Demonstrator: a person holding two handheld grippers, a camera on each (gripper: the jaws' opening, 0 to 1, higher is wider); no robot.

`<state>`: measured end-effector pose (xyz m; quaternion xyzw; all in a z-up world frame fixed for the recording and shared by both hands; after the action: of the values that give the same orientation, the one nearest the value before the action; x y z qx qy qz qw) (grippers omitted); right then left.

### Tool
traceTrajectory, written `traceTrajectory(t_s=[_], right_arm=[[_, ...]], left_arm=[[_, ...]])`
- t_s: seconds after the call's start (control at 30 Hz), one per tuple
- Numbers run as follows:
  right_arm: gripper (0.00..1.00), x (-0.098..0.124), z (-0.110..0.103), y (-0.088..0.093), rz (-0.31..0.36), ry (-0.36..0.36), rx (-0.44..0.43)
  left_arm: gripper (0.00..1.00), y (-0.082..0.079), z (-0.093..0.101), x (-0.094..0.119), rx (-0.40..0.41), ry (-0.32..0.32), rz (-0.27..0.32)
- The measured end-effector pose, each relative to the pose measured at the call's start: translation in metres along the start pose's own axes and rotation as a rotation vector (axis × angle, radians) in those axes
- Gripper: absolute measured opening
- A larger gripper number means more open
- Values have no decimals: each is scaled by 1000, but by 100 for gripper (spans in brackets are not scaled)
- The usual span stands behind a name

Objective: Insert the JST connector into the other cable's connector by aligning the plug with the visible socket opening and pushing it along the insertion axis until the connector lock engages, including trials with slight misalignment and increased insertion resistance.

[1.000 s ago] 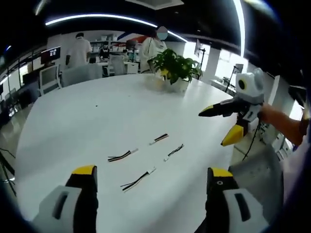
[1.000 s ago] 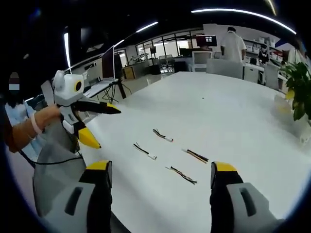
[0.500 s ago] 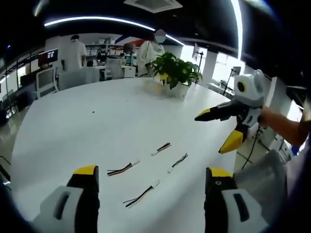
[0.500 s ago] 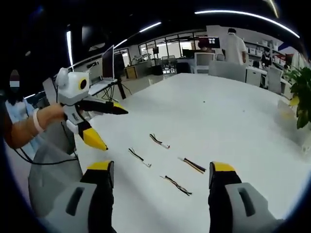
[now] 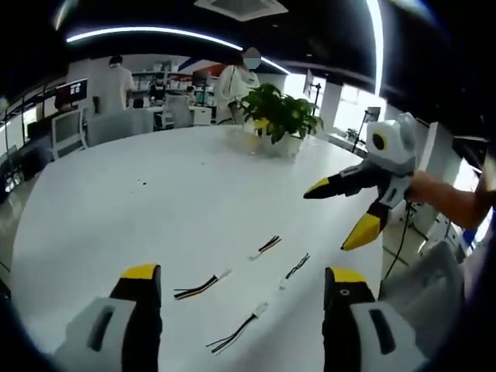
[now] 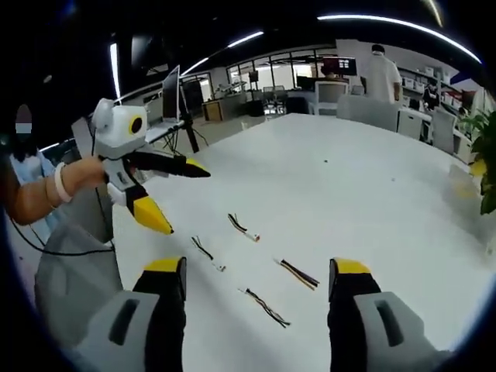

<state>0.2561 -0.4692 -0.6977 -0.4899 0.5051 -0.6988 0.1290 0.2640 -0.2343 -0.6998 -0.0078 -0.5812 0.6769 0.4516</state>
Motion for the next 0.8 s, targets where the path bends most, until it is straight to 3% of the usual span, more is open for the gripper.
traceTrajectory(t_s=[0.4,0.8], right_arm=[[69,-19,14,-3,-9,-36,40],[65,-37,26,0,2,-85,44]], left_arm=[[83,-8,-18,-17,24,17,11],[79,-4,-28,-27,-16,12,-28]])
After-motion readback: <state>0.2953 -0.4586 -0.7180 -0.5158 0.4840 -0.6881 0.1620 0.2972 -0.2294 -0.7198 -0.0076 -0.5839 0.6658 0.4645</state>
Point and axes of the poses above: the point that each gripper's makers call its tool centre point, and the gripper's own axes: x roughly backward along the fingers, z roughly to its right, y roughly out of its underside, the point moved 9 cm from there along x, roughly backward along the fingers, and after that the axes turned 12 degrees about x, right-handed, at the moved point
